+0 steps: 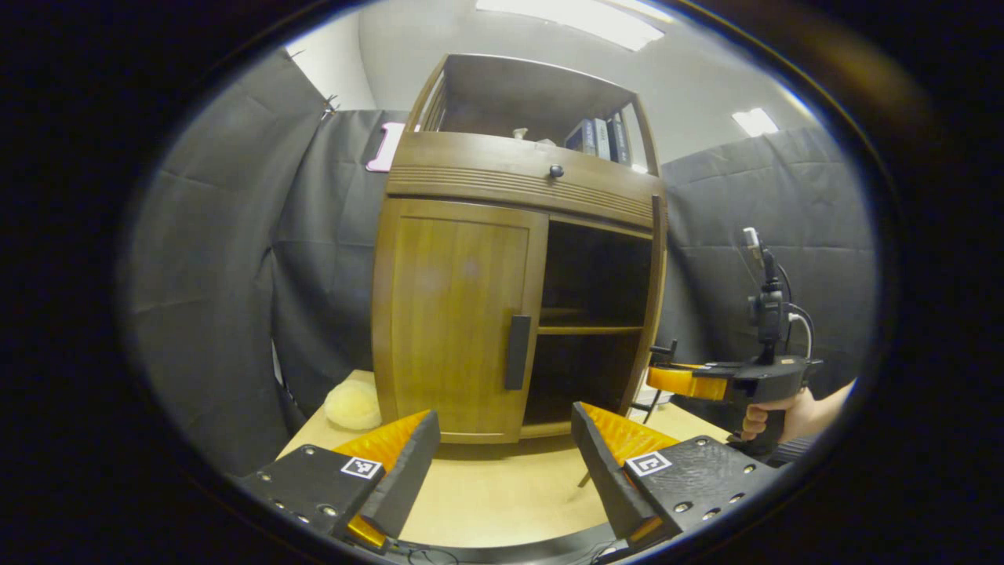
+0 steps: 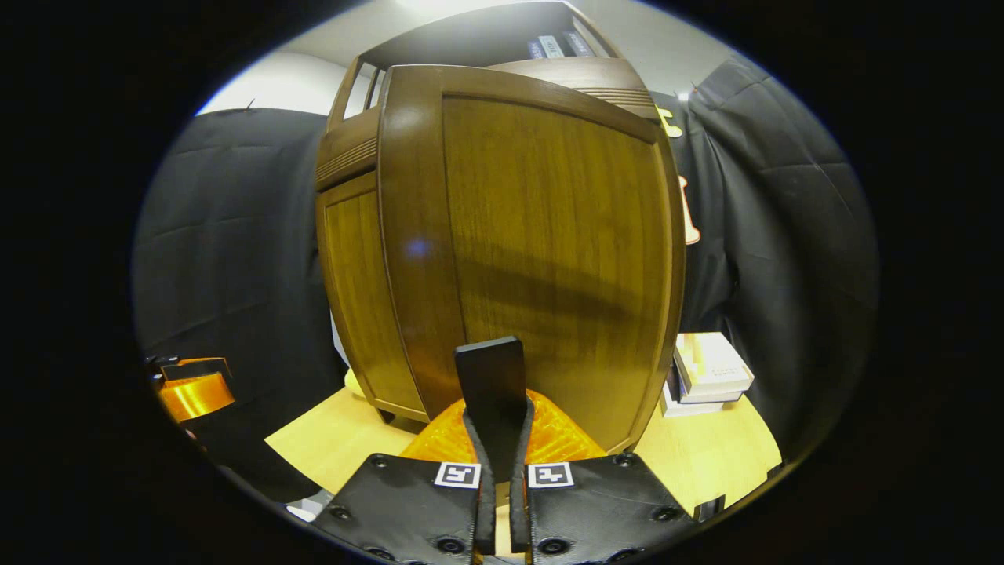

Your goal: Open the right door of the double-door shoe cabinet with the right hand, and open the left door with the left hand.

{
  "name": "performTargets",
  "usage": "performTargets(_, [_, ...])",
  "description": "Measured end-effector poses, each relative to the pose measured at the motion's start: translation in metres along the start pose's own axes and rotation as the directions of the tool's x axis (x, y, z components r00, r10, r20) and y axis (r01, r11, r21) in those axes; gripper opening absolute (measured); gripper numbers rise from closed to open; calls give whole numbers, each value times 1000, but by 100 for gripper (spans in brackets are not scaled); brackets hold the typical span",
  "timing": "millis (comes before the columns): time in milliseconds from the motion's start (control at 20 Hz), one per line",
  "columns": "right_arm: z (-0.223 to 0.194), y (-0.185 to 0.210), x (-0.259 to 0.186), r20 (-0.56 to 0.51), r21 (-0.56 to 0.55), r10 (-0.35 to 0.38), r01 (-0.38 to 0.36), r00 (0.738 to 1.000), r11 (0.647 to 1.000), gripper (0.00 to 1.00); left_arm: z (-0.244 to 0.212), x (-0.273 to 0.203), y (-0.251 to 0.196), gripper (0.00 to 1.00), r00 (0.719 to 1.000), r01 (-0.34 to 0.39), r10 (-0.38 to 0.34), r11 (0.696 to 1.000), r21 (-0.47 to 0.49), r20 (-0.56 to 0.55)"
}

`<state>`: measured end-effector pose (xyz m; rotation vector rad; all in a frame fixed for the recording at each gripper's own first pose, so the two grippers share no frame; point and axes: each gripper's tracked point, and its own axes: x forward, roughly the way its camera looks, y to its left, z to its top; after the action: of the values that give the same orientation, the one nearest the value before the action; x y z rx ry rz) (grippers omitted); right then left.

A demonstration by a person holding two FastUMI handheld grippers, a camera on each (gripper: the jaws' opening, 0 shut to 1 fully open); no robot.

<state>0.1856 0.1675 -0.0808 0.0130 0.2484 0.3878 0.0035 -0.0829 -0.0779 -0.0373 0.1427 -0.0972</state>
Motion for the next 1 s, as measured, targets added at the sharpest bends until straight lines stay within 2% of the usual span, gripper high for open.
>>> performTargets(50, [2,-2,-1,-1,-2,-3,3,1000,1000,9,0,1,-2,96,1000,4,-4,1000,3,3])
performTargets(100, [2,-3,-4,-2,-6,-10,10,1000,1000,6,0,1,-4,96,1000,6,-6,1000,6,4])
performTargets(200, [4,-8,-15,1,6,-22,22,1000,1000,8,1,3,-7,99,1000,6,-6,1000,7,4])
performTargets(350, [-1,-34,-35,18,46,-13,13,1000,999,6,-1,6,-11,99,1000,12,-12,1000,-7,-1])
performTargets(600, [-3,-66,-57,20,28,-56,55,998,998,8,-6,14,-24,99,1000,26,-26,999,-19,-12])
performTargets(750, [-3,-78,-63,30,39,-63,62,998,997,5,-11,17,-27,99,999,39,-39,999,-18,-20])
performTargets(850, [-3,-86,-66,34,24,-72,72,997,997,10,-16,19,-31,99,998,47,-47,999,-14,-32])
performTargets(900, [-3,-91,-69,35,16,-79,78,996,997,5,-16,20,-35,99,998,52,-52,999,-13,-35])
performTargets(1000, [-3,-100,-72,42,31,-89,88,995,996,10,-16,21,-42,99,997,62,-62,998,-12,-38])
